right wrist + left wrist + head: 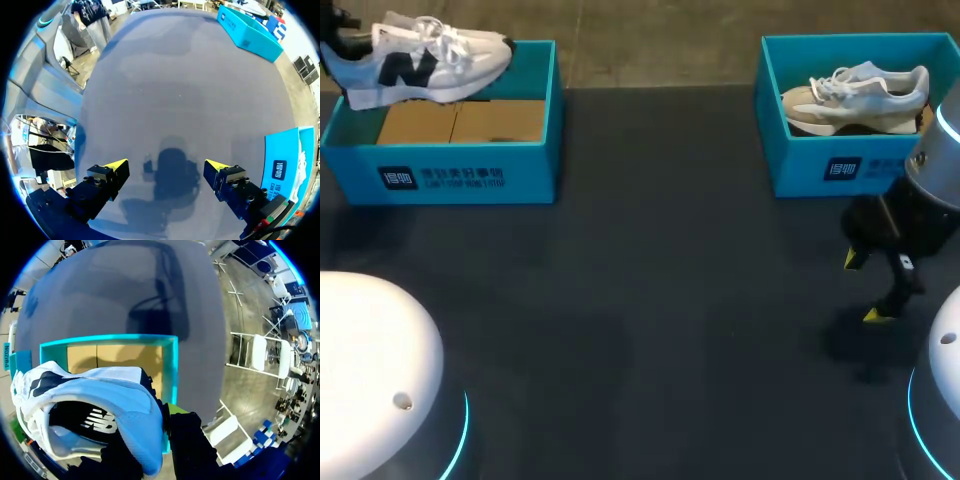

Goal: Take the shoe out of the shoebox, open the shoe tongue, remove and reinsert the insole, then place the shoe into the shoebox

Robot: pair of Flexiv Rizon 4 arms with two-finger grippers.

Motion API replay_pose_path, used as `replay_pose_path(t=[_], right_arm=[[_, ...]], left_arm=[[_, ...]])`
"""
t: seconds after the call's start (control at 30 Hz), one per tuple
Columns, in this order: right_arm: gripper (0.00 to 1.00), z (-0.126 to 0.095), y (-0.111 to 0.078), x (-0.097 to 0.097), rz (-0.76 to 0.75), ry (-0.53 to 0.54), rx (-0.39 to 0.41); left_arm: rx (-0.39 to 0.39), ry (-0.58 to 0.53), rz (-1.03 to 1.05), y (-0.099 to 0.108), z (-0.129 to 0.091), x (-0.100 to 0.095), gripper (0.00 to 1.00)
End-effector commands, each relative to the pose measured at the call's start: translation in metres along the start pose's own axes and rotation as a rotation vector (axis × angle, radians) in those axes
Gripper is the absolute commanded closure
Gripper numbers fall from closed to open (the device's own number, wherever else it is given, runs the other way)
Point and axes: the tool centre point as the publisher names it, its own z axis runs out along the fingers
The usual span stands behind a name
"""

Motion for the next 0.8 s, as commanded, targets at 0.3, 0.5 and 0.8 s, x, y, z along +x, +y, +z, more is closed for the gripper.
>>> replay_pose_path(t=[0.3, 0.5, 0.8], right_arm=[[0.00, 0.000, 0.000, 0.001, 0.001, -0.002, 0.002], [0.00, 0.000, 0.000, 0.001, 0.001, -0.002, 0.002], [0.00, 0.000, 0.000, 0.001, 0.001, -0.002, 0.002]], left_arm=[[0.045, 0.063, -0.029, 0.010, 0.037, -0.009, 1.00], [0.054, 0.081, -0.042, 0.010, 0.051, -0.012, 1.00], [0.059, 0.087, -0.042, 0.008, 0.067, -0.021, 1.00]])
